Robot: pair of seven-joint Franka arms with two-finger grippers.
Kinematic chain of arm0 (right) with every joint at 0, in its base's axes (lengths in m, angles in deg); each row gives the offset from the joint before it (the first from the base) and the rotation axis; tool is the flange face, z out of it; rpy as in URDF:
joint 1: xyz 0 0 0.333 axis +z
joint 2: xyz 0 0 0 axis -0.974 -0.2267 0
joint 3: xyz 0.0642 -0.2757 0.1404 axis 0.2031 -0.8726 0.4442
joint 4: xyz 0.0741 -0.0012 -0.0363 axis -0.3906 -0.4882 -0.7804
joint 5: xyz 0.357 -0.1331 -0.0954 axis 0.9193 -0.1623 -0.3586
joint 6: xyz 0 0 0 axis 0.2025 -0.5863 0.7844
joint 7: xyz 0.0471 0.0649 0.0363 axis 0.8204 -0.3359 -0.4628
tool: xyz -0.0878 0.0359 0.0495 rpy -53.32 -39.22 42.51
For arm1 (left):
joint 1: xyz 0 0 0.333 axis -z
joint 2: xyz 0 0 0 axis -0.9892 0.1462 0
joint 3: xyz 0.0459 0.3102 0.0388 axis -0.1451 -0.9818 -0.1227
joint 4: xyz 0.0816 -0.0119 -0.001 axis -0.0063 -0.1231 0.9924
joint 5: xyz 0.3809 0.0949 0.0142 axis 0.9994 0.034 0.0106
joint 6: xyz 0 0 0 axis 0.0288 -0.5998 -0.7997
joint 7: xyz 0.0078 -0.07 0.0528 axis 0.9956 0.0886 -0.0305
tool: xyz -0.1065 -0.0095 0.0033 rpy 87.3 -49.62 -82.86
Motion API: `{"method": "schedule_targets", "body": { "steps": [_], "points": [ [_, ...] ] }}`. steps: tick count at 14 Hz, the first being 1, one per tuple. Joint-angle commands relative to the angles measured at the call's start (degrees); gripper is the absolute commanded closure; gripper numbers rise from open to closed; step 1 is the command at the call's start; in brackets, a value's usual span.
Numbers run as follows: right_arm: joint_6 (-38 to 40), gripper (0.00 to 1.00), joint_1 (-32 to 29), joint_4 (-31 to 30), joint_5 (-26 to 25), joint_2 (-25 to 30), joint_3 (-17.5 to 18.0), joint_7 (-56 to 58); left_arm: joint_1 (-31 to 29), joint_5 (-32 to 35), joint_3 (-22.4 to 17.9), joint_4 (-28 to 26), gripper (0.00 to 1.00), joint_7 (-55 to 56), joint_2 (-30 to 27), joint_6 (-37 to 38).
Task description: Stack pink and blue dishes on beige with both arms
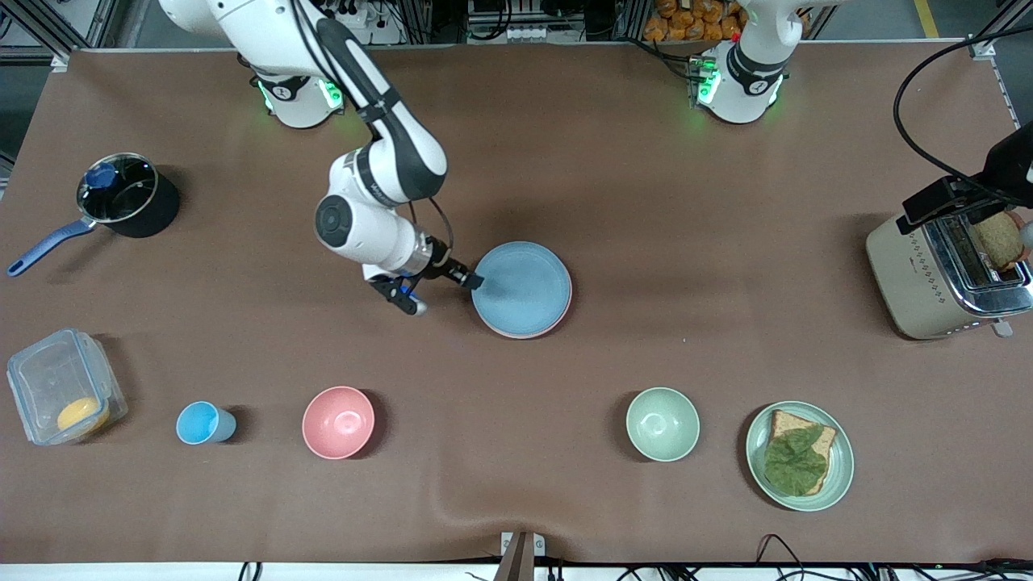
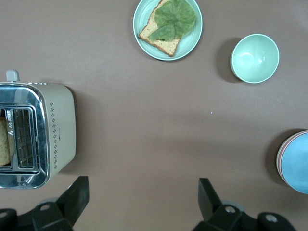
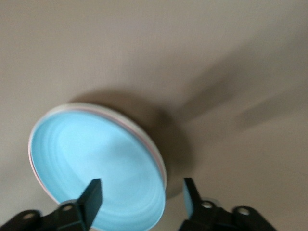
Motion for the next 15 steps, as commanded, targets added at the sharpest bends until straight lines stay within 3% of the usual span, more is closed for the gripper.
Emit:
{"method": "schedule_targets", "body": {
  "steps": [1,4,10,12,15],
  "points": [
    [7.3,0.00,-5.4,3.1,-5.9,1.3,-1.4,2.7,-0.5,-0.4,-0.5,-1.2,0.00,-1.1,-1.9,1.2],
    [12.3,0.00,-12.4,3.9,-11.2,3.1,-2.2,10.7,-0.5,-0.8,-0.4,-0.9,0.00,-1.3,-1.8,1.2],
    [27.1,0.00,-30.1,4.4,-23.2,10.1,-3.1,38.0,-0.7,-1.0,-0.5,-0.8,0.00,-1.8,-1.1,0.5],
    [30.3,0.00,-32.6,3.3,-30.5,13.9,-3.0,44.0,-0.8,-1.1,-0.5,-0.8,0.00,-1.8,-1.1,0.3],
    [30.5,0.00,-33.0,-3.5,-36.2,23.0,-3.0,49.0,-0.7,-1.1,-0.4,-0.9,0.00,-1.8,-1.1,0.1]
  ]
}}
